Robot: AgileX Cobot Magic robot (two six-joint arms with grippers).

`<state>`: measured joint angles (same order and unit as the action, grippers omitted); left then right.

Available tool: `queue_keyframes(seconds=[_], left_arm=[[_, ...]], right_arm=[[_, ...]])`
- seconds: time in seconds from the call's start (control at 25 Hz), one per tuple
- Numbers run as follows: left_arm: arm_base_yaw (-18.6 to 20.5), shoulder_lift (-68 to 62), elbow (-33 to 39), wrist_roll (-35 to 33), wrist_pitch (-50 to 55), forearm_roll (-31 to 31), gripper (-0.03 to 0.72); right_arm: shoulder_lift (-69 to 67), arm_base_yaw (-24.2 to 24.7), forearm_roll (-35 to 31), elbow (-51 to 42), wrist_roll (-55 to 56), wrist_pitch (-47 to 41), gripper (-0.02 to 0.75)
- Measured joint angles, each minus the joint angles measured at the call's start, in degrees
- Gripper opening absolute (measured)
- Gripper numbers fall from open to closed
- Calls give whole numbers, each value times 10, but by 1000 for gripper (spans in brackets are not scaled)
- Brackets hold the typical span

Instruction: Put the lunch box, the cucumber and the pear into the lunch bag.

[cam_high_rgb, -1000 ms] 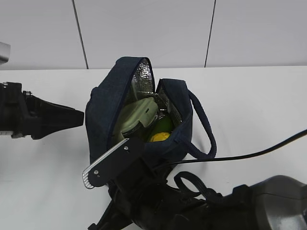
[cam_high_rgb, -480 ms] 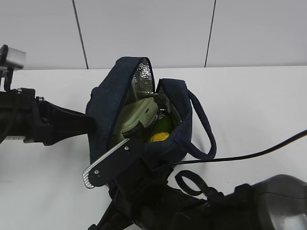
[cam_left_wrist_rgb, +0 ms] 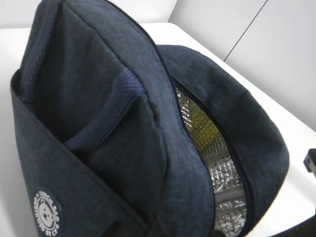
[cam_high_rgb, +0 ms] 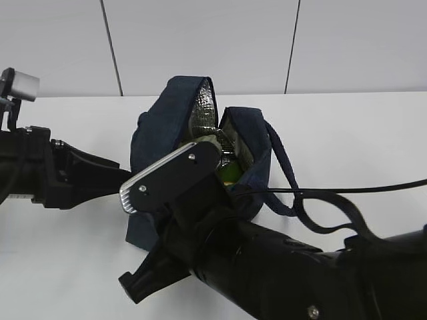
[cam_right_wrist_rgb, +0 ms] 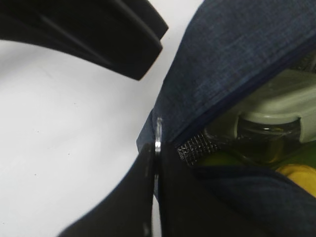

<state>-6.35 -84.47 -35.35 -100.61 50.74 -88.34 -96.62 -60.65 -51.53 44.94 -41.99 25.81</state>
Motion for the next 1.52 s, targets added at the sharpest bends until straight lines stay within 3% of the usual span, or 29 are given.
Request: queue_keyframes(seconds=[0.48,0.8,1.32,1.52], left_arm=[[0,0,0,-13,-1,14,311],[0,0,0,-13,-9,26,311],[-1,-14,-1,-40,-20,59,311],[-17,-41,-1,-61,-23,59,311]], right_arm=[[12,0,-26,47,-70,-29,0],[13,0,-126,61,-195,-22,0],[27,0,-138,62,-209,-2,0],[27,0,-139,62,-209,-11,0]])
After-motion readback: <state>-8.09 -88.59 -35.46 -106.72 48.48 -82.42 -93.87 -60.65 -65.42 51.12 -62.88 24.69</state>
